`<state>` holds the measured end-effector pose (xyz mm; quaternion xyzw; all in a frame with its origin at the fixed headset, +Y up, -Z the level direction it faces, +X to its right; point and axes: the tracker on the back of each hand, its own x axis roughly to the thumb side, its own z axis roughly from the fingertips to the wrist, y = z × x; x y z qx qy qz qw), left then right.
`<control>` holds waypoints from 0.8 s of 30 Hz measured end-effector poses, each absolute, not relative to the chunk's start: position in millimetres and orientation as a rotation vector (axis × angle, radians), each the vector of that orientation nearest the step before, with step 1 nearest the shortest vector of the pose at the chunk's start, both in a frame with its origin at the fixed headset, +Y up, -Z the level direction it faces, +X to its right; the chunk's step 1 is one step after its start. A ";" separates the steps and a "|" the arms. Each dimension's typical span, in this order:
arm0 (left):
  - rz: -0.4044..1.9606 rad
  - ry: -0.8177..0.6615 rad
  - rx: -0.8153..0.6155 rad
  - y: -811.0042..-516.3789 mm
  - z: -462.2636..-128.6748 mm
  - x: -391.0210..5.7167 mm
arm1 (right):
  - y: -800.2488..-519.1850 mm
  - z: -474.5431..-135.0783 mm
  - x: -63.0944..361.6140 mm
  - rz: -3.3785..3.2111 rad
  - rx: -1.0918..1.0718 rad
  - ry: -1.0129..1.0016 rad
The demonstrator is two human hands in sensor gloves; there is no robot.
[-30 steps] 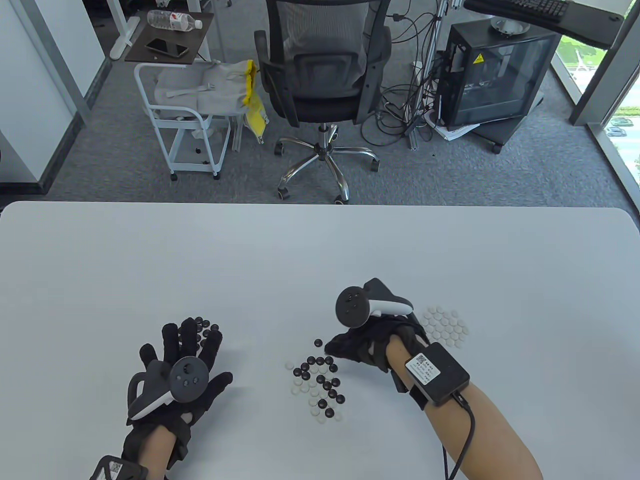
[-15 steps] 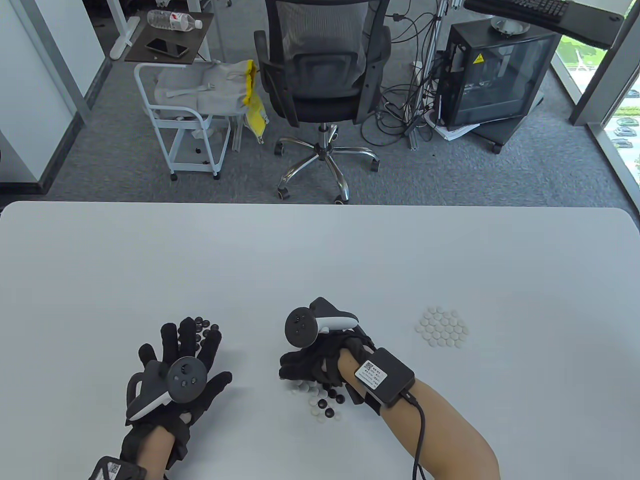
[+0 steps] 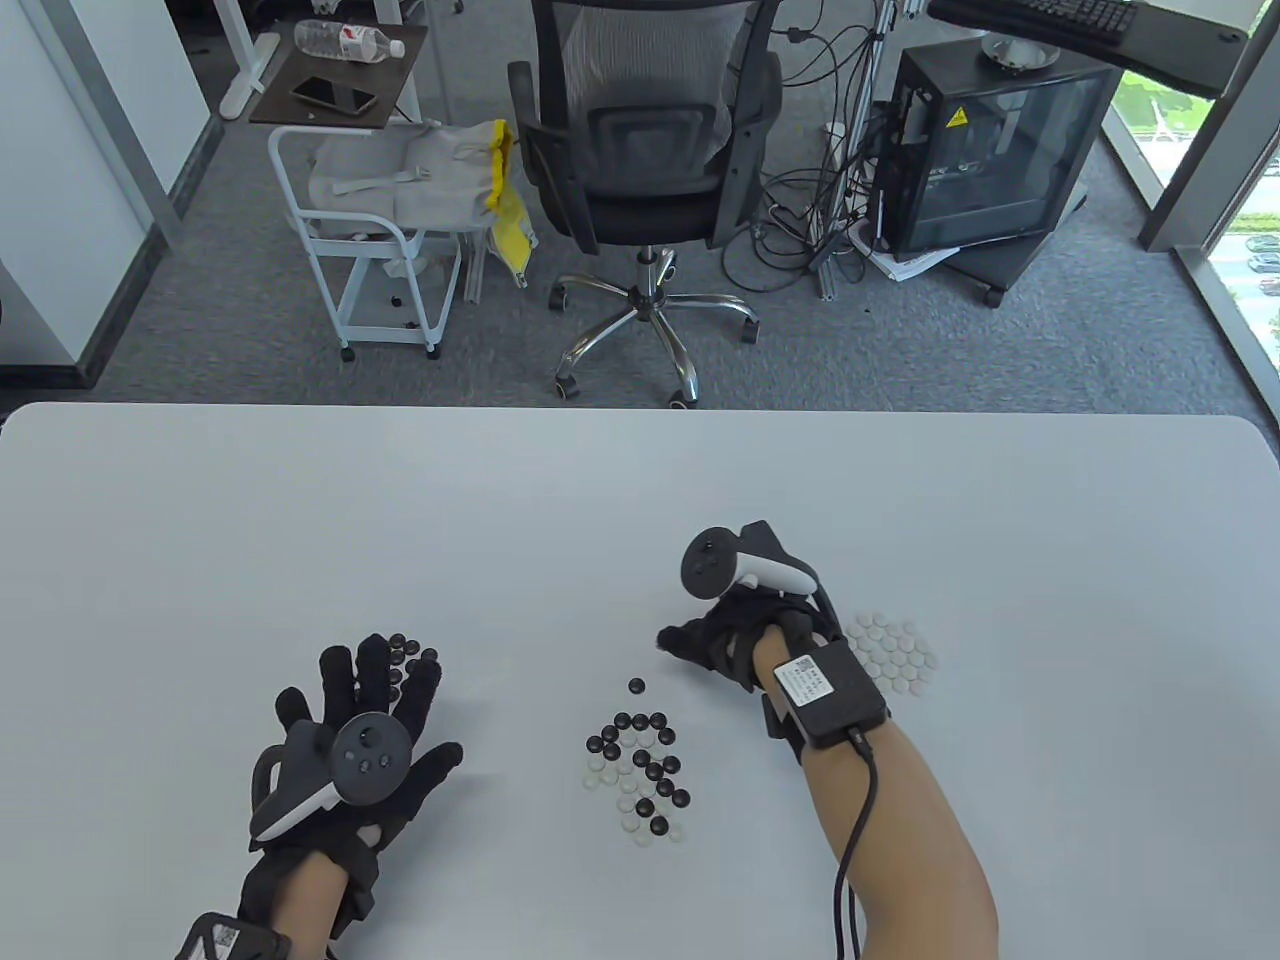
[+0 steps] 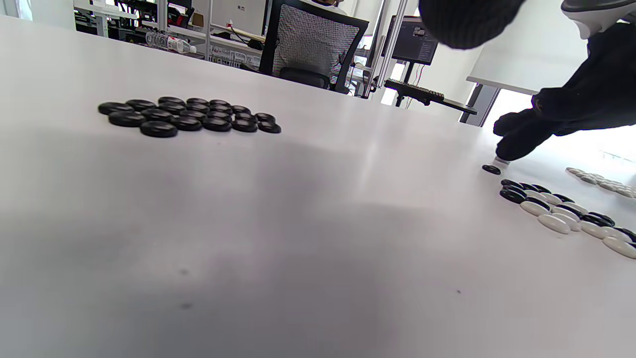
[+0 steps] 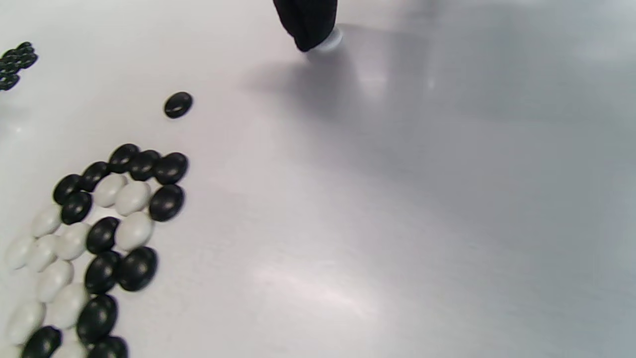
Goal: Go stone sorting task
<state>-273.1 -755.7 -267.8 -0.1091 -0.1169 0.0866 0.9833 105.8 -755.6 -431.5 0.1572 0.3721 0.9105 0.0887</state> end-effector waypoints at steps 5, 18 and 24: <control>0.167 -0.236 -0.226 -756.7 -268.7 -271.9 | -752.3 -420.0 154.2 2.722 0.382 1.108; 0.152 -0.229 -0.239 -758.3 -268.9 -270.4 | -751.7 -399.0 212.0 2.726 0.269 1.075; 0.159 -0.228 -0.233 -758.5 -269.4 -270.5 | -727.6 -384.6 201.3 2.758 0.386 0.986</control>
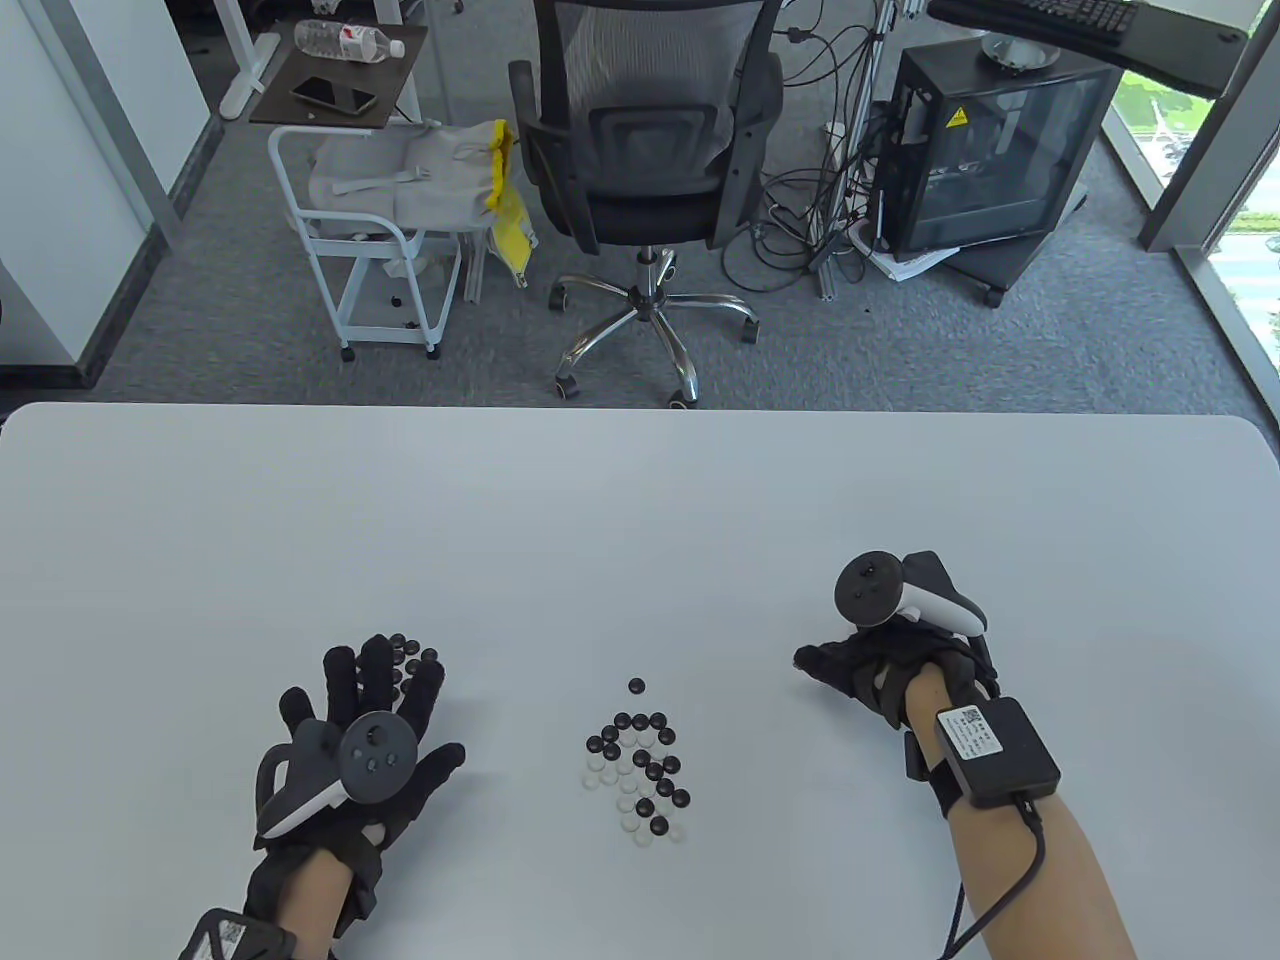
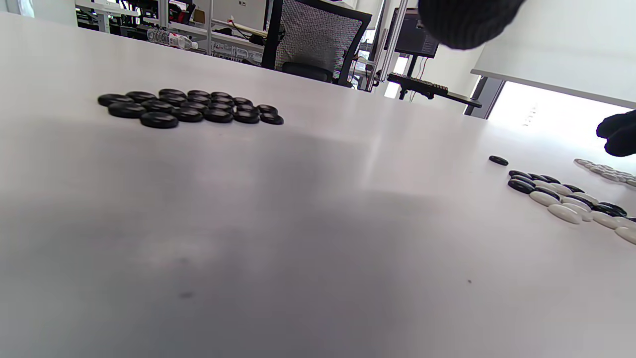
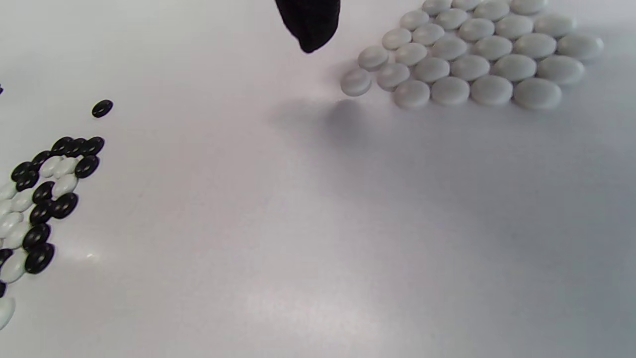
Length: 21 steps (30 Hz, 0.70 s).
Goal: Go stone sorting task
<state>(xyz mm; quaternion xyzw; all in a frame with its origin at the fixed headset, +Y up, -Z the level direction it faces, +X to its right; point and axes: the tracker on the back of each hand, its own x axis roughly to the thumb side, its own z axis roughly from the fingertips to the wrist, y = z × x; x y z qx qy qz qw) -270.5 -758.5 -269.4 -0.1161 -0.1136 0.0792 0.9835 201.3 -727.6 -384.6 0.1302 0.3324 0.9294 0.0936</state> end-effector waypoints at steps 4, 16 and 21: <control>0.157 -0.232 -0.226 -758.1 -268.9 -269.8 | -697.3 -361.3 180.5 2.891 0.592 0.818; 0.164 -0.245 -0.182 -755.3 -266.9 -268.2 | -664.3 -303.7 174.0 2.936 0.910 0.178; 0.161 -0.256 -0.158 -754.5 -265.8 -265.1 | -686.6 -293.1 186.7 2.943 0.889 0.081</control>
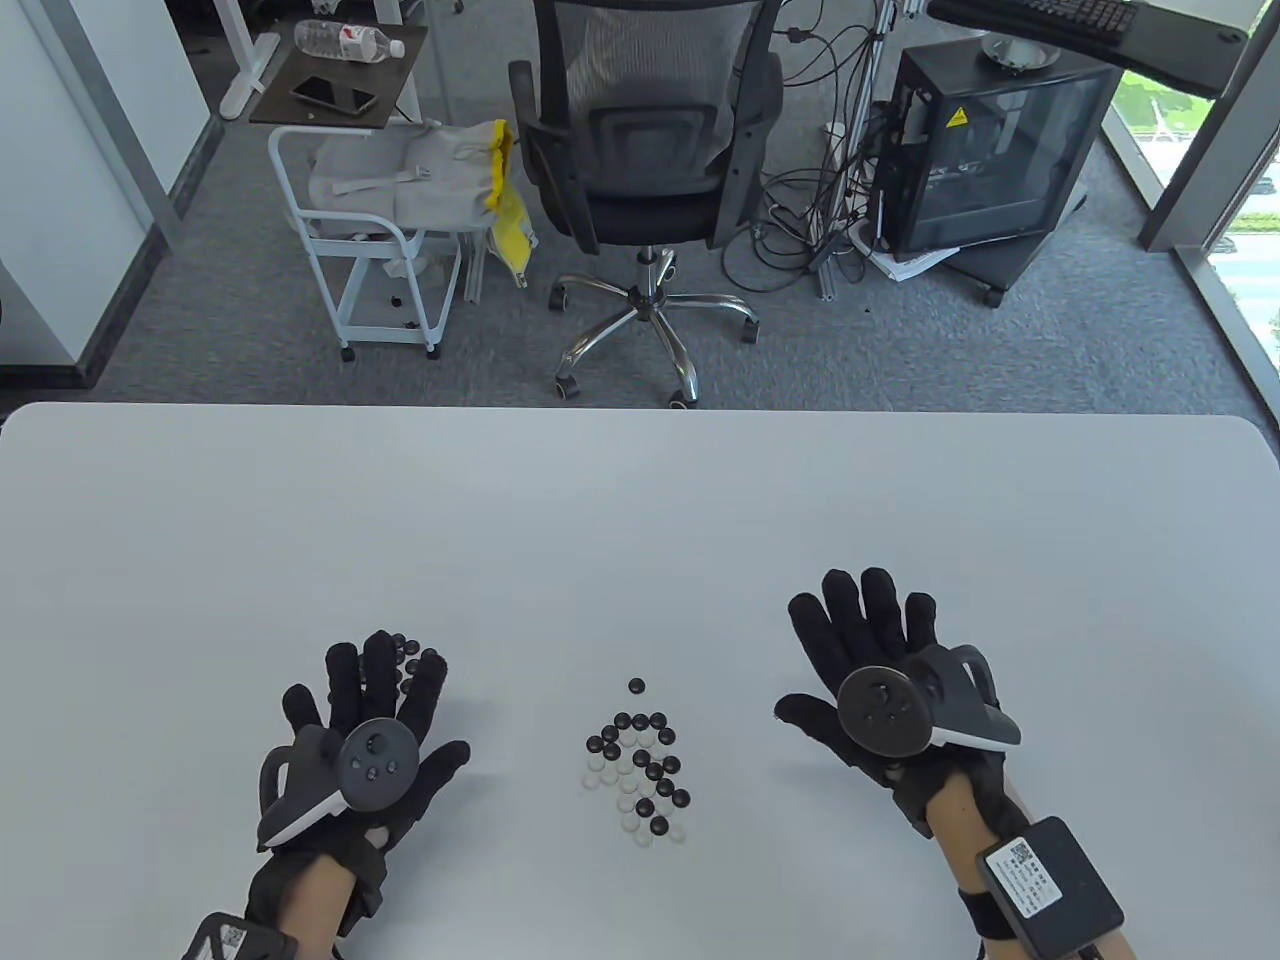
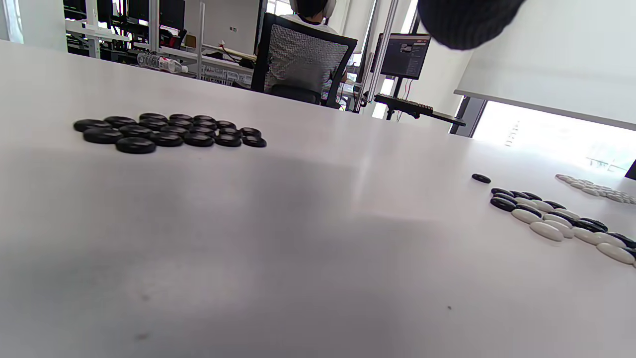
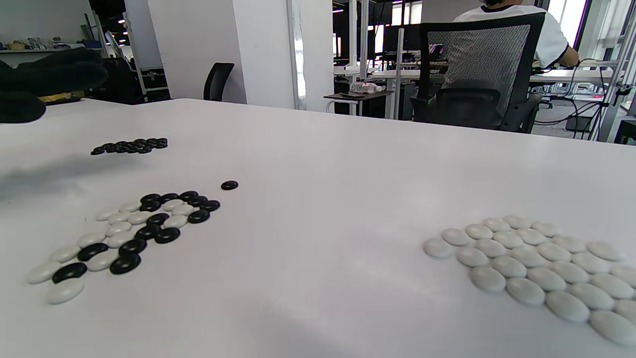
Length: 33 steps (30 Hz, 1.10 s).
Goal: Go stone sorting task
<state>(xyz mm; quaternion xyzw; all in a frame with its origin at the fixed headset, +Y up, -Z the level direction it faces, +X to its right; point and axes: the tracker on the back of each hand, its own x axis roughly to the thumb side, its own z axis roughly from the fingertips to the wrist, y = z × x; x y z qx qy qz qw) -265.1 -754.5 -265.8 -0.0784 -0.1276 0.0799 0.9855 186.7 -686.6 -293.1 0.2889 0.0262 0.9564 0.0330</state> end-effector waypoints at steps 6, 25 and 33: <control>0.147 -0.255 -0.123 -755.4 -264.1 -261.8 | -712.3 -288.5 196.8 2.909 0.862 0.065; 0.138 -0.181 -0.101 -747.4 -266.2 -272.3 | -745.4 -282.3 222.2 2.888 0.760 0.160; 0.164 -0.095 -0.161 -675.7 -302.2 -274.6 | -747.0 -282.2 220.0 2.875 0.765 0.181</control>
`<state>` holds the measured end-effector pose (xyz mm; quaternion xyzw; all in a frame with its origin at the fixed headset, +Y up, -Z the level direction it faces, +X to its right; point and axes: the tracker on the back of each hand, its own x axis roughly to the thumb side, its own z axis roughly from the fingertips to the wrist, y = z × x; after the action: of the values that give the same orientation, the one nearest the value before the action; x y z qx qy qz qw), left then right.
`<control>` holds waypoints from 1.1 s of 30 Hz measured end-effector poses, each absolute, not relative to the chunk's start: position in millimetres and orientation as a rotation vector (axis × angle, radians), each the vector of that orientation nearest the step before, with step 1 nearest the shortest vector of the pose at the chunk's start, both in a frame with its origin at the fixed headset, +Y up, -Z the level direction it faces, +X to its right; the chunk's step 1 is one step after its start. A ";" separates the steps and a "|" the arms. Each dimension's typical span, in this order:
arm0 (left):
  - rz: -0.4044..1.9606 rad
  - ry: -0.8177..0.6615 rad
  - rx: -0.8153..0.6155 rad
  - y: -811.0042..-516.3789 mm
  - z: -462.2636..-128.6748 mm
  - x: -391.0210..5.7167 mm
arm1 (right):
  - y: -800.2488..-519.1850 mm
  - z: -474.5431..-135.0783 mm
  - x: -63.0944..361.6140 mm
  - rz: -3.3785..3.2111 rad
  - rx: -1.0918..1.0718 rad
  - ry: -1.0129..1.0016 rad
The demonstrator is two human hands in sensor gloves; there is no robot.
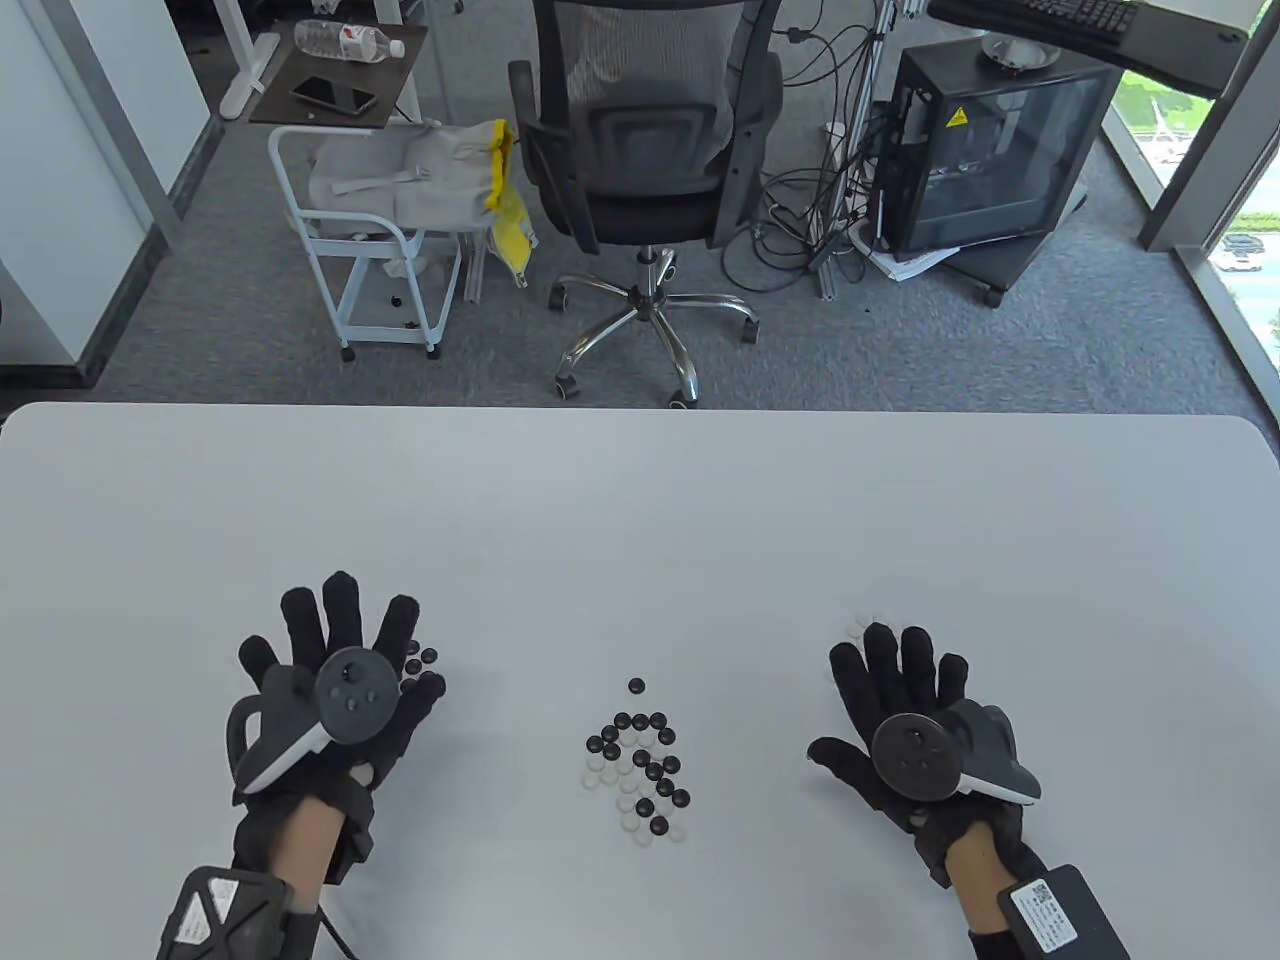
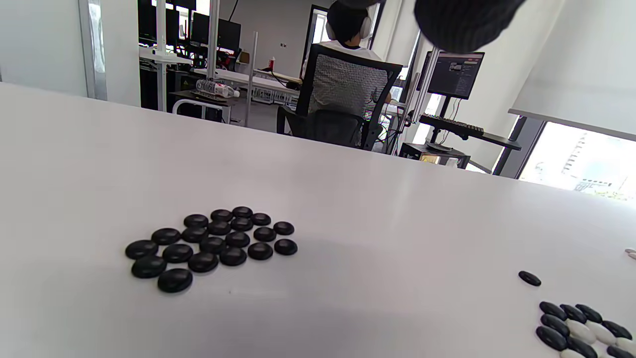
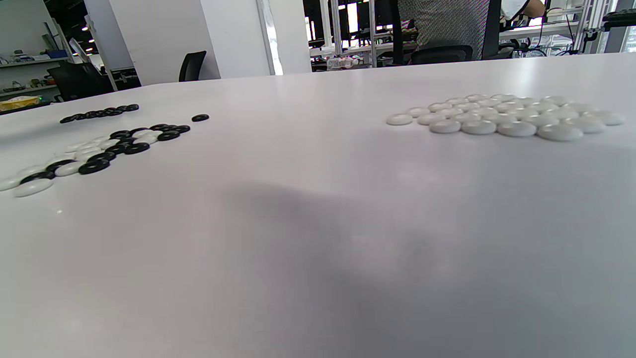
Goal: Go stone sorting task
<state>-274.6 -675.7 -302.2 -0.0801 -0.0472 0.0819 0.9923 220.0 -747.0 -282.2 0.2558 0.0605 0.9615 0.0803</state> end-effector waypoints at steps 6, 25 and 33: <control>0.183 -0.006 -0.477 -654.3 -345.5 -259.6 | -747.8 -284.2 222.3 2.860 0.749 0.185; 0.201 -0.317 -0.854 -753.6 -385.3 -94.3 | -753.7 -285.1 218.7 2.828 0.766 0.240; 0.114 -0.235 -0.844 -770.3 -390.9 -95.8 | -752.3 -283.7 219.8 2.824 0.768 0.237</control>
<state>-95.8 -770.3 -390.9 -0.4084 -0.1137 0.0554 0.9040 219.8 -752.3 -283.7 0.2601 0.0804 0.9567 0.1025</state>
